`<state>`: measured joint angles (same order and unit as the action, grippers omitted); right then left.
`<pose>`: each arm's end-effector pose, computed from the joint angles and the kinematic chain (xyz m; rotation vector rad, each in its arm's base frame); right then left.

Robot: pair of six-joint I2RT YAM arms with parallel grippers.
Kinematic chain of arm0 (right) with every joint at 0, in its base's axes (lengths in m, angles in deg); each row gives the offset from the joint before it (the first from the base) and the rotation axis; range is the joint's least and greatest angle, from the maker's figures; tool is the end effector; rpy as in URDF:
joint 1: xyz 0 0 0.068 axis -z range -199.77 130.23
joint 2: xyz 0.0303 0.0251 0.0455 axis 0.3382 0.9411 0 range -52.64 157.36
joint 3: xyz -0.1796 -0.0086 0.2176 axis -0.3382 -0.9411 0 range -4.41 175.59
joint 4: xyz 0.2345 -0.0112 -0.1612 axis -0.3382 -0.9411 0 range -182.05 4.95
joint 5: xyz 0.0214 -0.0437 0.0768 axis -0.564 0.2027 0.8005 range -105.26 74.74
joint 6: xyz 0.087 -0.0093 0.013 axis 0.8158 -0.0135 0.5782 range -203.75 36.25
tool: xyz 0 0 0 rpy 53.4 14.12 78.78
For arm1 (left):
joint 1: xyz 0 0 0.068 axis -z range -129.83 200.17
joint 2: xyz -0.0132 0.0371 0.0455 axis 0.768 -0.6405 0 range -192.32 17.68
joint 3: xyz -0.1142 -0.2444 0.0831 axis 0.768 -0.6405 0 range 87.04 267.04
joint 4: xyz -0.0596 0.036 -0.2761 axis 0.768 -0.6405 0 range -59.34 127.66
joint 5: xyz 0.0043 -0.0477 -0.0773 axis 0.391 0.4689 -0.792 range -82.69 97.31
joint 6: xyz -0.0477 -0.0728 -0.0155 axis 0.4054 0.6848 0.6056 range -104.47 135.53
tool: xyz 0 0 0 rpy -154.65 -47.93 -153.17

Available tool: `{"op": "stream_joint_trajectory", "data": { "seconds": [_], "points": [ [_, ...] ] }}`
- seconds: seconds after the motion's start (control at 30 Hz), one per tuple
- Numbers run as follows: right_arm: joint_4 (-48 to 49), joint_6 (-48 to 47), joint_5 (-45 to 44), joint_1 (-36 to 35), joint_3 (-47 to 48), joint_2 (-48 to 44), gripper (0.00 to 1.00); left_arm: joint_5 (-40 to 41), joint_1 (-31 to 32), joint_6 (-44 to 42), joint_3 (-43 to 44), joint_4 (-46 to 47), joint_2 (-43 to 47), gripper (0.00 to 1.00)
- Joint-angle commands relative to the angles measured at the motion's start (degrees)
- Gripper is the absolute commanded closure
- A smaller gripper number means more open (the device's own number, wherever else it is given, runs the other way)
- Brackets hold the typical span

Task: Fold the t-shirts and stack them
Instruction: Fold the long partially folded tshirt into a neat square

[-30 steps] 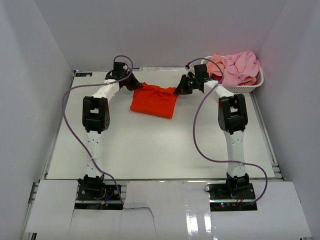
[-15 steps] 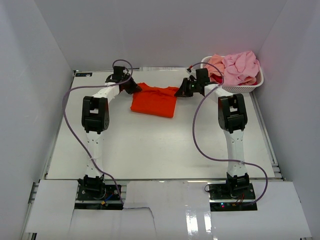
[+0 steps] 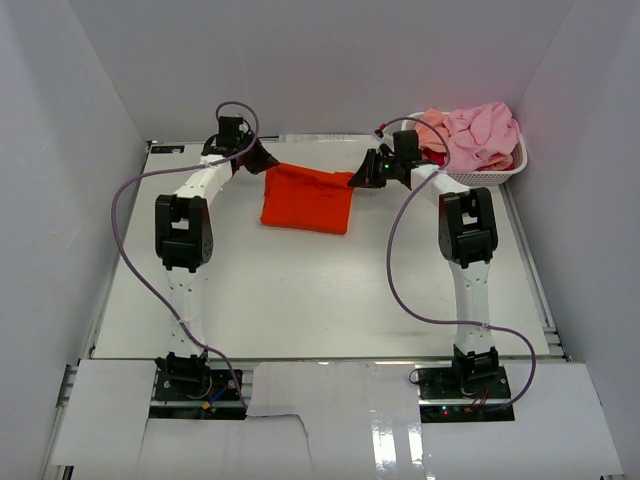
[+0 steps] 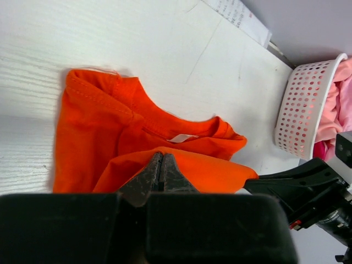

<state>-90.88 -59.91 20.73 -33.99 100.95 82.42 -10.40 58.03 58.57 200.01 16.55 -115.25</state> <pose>0.5605 0.1896 0.1454 -0.1838 2.2438 1.0545 0.5839 -0.1047 0.1805 -0.5576 2.3160 -0.7991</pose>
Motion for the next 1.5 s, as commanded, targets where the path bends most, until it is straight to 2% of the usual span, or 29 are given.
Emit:
{"op": "stream_joint_trajectory", "data": {
  "seconds": [0.0, 0.3, 0.53, 0.63, 1.03, 1.47],
  "points": [
    [1.2, 0.5, 1.5, 0.3, 2.8, -1.8, 0.92, 2.0, -0.8, -0.9, 2.4, -1.5, 5.5, 1.0],
    [0.2, 1.2, 2.9, 0.2, 7.8, 0.5, 0.92, 3.7, -1.7, -1.3, 3.8, -3.9, 5.5, 1.0],
    [-4.5, 1.7, 3.7, -0.9, 19.0, 5.8, 0.92, 4.4, -2.3, -1.3, 3.1, -4.5, 6.2, 1.0],
    [-4.9, 2.5, 3.7, -1.2, 20.9, 7.5, 0.92, 4.5, -2.7, -1.3, 3.2, -4.8, 6.1, 1.0],
    [-3.6, 3.8, 4.1, -1.4, 24.2, 11.6, 0.92, 5.2, -3.7, -1.1, 3.3, -5.3, 4.5, 1.0],
    [3.5, 4.2, 3.5, -1.4, 22.3, 13.7, 0.92, 5.8, -3.9, -0.7, -0.4, -2.3, 3.5, 1.0]
  ]
}}
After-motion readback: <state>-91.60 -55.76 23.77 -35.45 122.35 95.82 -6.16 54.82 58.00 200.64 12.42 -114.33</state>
